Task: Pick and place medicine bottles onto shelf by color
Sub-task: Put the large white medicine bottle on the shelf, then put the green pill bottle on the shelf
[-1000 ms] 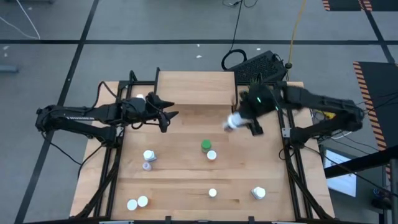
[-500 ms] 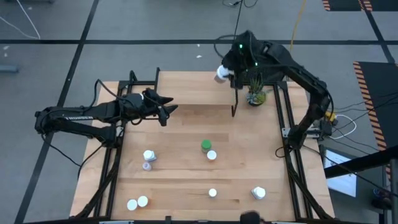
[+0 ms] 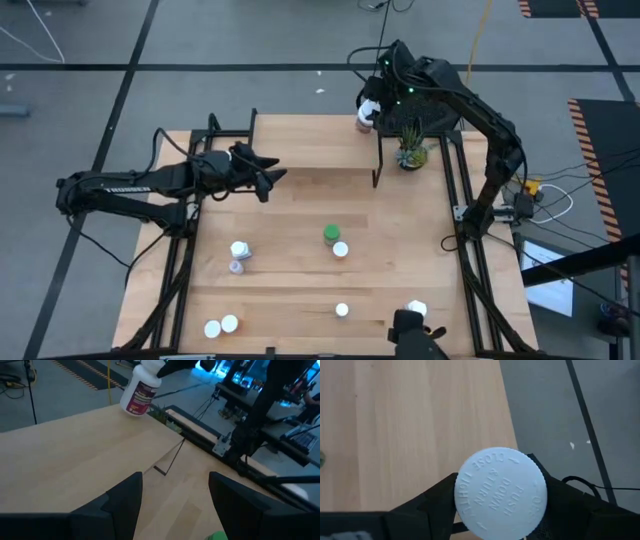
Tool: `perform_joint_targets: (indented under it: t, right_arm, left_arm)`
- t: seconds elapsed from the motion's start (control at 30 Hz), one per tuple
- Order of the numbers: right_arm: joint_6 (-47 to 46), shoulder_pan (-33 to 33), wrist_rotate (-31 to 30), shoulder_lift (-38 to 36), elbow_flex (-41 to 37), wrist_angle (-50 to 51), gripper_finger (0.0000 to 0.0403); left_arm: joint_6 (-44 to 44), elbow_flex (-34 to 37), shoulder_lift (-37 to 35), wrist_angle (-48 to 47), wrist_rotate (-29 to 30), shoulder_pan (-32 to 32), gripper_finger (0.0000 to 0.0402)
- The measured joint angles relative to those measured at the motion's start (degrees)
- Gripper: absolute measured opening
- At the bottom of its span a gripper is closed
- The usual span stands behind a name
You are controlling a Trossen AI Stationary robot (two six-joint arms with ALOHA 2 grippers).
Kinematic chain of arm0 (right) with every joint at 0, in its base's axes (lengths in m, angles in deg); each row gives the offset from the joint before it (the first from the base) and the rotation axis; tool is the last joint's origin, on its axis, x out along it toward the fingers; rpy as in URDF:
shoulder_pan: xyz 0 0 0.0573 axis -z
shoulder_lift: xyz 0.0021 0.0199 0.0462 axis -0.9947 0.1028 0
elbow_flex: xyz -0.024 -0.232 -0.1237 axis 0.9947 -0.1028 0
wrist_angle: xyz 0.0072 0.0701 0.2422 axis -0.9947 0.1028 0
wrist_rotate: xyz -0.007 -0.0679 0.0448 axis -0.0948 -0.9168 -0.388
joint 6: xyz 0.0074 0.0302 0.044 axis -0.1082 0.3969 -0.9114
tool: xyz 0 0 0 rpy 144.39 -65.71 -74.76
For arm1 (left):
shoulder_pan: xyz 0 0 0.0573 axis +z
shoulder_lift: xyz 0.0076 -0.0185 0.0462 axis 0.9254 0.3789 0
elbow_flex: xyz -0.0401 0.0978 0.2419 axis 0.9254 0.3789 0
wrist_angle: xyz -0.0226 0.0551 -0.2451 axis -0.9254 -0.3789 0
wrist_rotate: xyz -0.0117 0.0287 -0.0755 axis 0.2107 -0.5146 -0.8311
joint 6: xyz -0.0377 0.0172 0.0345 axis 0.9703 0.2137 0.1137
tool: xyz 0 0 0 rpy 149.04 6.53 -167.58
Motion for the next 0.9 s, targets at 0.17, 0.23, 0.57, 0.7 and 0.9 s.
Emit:
perform_joint_targets:
  t: [0.17,0.23,0.57,0.7,0.9]
  right_arm:
    - [-1.23,0.00,-0.02,-0.08,-2.93,-3.27,0.0243]
    - [-1.92,0.00,-0.10,-0.13,-3.00,-3.20,0.0244]
    - [-2.19,-0.02,-1.63,-1.66,-3.27,-4.81,0.0300]
    - [-3.79,-0.04,-3.43,-3.91,-3.27,-7.97,0.0314]
    - [-9.97,-1.35,-3.05,-9.13,-3.20,-9.22,0.0312]
  left_arm:
    - [-0.03,0.00,-0.06,0.15,0.02,0.04,0.0232]
    - [-0.03,0.00,-0.04,0.17,0.02,0.04,0.0232]
    - [-0.16,0.00,-0.06,0.23,0.00,0.04,0.0232]
    - [-0.28,0.00,-0.06,0.28,0.00,0.04,0.0232]
    - [-2.03,0.00,-0.06,0.39,-0.02,0.04,0.0232]
